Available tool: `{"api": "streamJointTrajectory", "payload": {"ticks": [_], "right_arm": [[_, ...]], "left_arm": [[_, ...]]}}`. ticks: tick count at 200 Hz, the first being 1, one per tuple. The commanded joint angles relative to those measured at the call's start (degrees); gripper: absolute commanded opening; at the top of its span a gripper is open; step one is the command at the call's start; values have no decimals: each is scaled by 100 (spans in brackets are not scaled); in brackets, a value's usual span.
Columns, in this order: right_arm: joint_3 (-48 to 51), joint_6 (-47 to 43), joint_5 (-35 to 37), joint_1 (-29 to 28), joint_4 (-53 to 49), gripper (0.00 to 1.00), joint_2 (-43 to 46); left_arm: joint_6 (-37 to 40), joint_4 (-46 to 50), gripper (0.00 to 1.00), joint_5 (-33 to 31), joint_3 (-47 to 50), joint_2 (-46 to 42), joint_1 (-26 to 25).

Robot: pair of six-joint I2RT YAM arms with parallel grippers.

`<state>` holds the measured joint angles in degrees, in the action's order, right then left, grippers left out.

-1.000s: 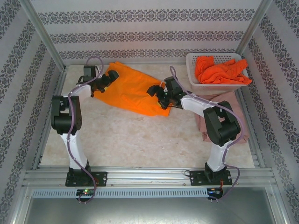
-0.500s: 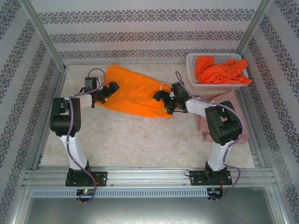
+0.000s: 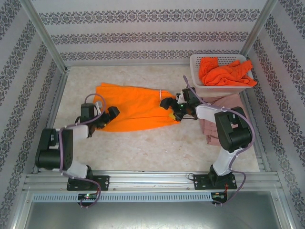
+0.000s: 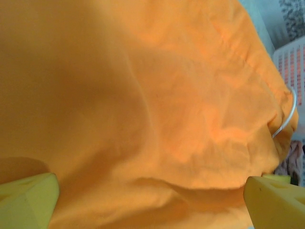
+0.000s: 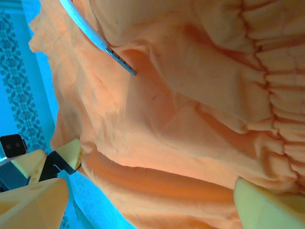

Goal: Fold and stack the shorts

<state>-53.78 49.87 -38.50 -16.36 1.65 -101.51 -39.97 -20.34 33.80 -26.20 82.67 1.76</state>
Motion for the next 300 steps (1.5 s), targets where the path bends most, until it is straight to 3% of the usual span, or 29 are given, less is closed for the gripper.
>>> {"api": "streamJointTrajectory", "payload": {"ticks": [1, 43, 71, 107, 154, 209, 242, 300], "right_arm": [[416, -397, 46, 84, -819, 93, 185], [634, -658, 119, 84, -981, 98, 1325], [291, -721, 386, 76, -1068, 98, 1939], [-566, -844, 519, 72, -1317, 98, 1652], [-1274, -904, 597, 87, -1390, 98, 522], [-1621, -885, 771, 228, -1289, 98, -628], [-1625, -666, 792, 385, -1168, 98, -1188], [-1583, -509, 712, 422, -1075, 98, -1341]], "left_arm": [[-83, 605, 100, -505, 648, -635, -9], [162, 1933, 100, -636, 319, -2343, -9], [189, 2217, 100, -757, -300, -2813, -9], [81, 1838, 100, -537, -667, -2225, -9], [-239, 894, 100, -484, -141, -1377, -6], [-7, 685, 100, -1108, 560, -896, 60], [-129, 276, 100, -1167, 993, -641, 217], [-171, 106, 100, -1145, 1118, -532, 303]]}}
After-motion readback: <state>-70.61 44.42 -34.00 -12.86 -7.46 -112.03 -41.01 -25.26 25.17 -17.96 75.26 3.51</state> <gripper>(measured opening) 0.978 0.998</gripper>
